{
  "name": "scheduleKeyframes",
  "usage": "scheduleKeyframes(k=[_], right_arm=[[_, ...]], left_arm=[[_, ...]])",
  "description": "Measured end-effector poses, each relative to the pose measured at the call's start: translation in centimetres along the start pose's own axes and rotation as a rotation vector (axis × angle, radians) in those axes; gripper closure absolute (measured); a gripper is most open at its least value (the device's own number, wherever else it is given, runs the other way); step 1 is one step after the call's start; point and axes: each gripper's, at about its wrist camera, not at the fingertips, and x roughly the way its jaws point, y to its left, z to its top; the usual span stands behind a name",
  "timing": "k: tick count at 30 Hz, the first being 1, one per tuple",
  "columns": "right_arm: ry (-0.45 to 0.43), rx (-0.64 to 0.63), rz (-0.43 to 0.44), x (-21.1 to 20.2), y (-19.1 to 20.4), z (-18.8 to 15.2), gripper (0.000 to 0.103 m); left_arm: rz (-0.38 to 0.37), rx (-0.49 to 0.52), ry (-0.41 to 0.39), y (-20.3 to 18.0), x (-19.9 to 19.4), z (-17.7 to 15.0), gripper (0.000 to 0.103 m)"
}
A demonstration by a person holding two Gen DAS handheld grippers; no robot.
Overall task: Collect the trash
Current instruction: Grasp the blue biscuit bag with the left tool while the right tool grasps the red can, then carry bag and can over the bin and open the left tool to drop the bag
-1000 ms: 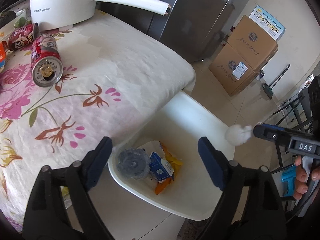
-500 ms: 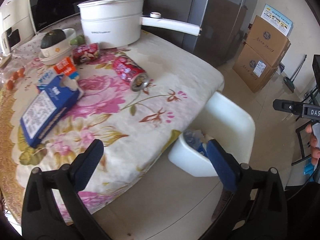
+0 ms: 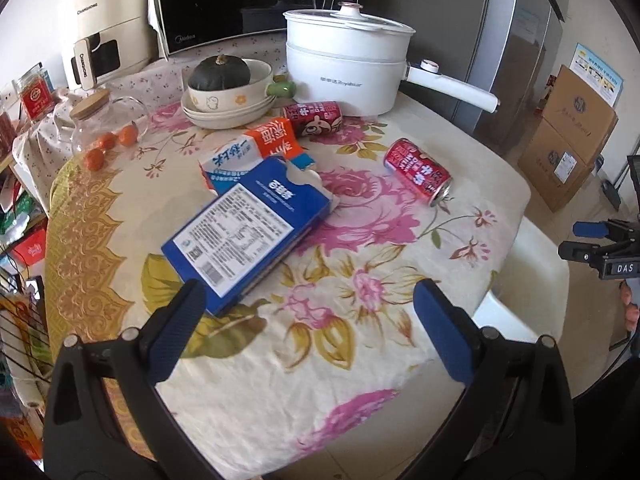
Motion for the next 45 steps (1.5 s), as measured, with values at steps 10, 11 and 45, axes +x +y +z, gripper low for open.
scheduleKeyframes(k=[10, 11, 45], right_arm=[[0.014, -0.062, 0.033, 7.4, 4.4, 5.1, 0.015], [0.008, -0.067, 0.041, 7.8, 4.8, 5.6, 0.015], [-0.086, -0.022, 0.061, 9.8, 5.3, 8.6, 0.05]], left_arm=[[-0.05, 0.035, -0.043, 6.6, 3.5, 0.9, 0.001], [-0.055, 0.071, -0.048, 6.7, 3.8, 1.2, 0.001], [-0.143, 0.078, 0.267, 6.1, 10.6, 0.9, 0.006]])
